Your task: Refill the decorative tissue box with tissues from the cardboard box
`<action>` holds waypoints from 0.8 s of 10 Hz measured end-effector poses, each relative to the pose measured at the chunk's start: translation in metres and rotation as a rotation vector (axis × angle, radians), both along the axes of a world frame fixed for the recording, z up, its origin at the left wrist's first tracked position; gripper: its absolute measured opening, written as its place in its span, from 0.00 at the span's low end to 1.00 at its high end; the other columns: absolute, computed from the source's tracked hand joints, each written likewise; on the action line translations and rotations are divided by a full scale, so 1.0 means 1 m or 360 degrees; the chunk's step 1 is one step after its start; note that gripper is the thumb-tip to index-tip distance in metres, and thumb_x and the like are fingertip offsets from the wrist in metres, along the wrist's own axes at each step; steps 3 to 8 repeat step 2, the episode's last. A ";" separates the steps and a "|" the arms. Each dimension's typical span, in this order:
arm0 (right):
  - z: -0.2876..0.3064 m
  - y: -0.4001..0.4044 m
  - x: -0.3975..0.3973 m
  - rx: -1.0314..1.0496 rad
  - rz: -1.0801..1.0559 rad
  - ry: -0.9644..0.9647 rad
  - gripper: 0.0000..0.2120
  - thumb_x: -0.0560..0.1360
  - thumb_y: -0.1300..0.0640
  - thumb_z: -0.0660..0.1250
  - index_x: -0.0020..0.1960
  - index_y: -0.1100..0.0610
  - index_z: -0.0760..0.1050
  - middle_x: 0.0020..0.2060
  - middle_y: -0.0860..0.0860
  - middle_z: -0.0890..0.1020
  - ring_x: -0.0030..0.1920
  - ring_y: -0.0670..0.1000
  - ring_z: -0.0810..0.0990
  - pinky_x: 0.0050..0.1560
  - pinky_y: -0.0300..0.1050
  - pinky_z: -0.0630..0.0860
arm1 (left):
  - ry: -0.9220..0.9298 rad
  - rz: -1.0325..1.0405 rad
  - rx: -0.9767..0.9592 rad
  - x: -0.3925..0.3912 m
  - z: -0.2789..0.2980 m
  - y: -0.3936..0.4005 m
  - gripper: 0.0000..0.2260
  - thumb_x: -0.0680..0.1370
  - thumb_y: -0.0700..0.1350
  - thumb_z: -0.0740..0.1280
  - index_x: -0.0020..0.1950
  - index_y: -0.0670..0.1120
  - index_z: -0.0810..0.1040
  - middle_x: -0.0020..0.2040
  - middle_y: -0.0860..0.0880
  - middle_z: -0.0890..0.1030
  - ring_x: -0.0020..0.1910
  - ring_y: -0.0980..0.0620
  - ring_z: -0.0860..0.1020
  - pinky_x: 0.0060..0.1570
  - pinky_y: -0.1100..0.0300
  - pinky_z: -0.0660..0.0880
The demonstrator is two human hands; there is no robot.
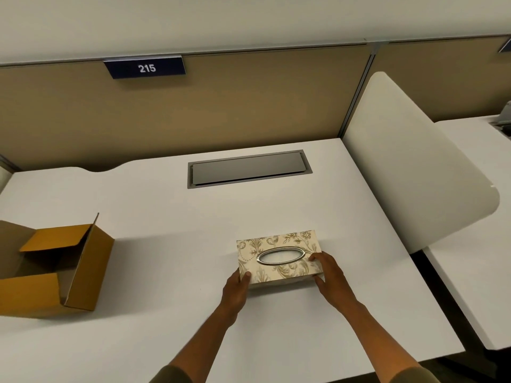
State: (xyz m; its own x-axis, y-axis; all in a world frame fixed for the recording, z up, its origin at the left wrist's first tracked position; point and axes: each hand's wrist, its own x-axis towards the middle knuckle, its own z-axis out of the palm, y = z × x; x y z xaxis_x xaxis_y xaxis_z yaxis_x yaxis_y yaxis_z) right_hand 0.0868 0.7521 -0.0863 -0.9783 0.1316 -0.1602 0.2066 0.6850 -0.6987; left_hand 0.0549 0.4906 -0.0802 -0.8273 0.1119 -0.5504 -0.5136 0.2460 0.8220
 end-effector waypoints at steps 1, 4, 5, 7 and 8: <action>0.002 -0.006 0.003 0.0056 -0.0019 -0.0011 0.24 0.72 0.72 0.67 0.64 0.54 0.70 0.69 0.53 0.68 0.67 0.56 0.72 0.61 0.43 0.72 | -0.0085 0.0014 -0.0050 0.001 0.006 -0.004 0.20 0.82 0.52 0.60 0.72 0.49 0.69 0.71 0.47 0.73 0.69 0.48 0.71 0.69 0.52 0.68; 0.001 -0.018 0.005 0.0229 -0.0179 0.0046 0.26 0.70 0.72 0.67 0.65 0.57 0.71 0.75 0.57 0.62 0.71 0.61 0.66 0.67 0.54 0.71 | -0.0099 0.0091 -0.0171 0.001 0.010 -0.013 0.28 0.81 0.56 0.59 0.78 0.49 0.58 0.76 0.45 0.65 0.75 0.46 0.65 0.69 0.53 0.65; 0.001 -0.018 0.005 0.0229 -0.0179 0.0046 0.26 0.70 0.72 0.67 0.65 0.57 0.71 0.75 0.57 0.62 0.71 0.61 0.66 0.67 0.54 0.71 | -0.0099 0.0091 -0.0171 0.001 0.010 -0.013 0.28 0.81 0.56 0.59 0.78 0.49 0.58 0.76 0.45 0.65 0.75 0.46 0.65 0.69 0.53 0.65; 0.001 -0.018 0.005 0.0229 -0.0179 0.0046 0.26 0.70 0.72 0.67 0.65 0.57 0.71 0.75 0.57 0.62 0.71 0.61 0.66 0.67 0.54 0.71 | -0.0099 0.0091 -0.0171 0.001 0.010 -0.013 0.28 0.81 0.56 0.59 0.78 0.49 0.58 0.76 0.45 0.65 0.75 0.46 0.65 0.69 0.53 0.65; 0.001 -0.018 0.005 0.0229 -0.0179 0.0046 0.26 0.70 0.72 0.67 0.65 0.57 0.71 0.75 0.57 0.62 0.71 0.61 0.66 0.67 0.54 0.71 | -0.0099 0.0091 -0.0171 0.001 0.010 -0.013 0.28 0.81 0.56 0.59 0.78 0.49 0.58 0.76 0.45 0.65 0.75 0.46 0.65 0.69 0.53 0.65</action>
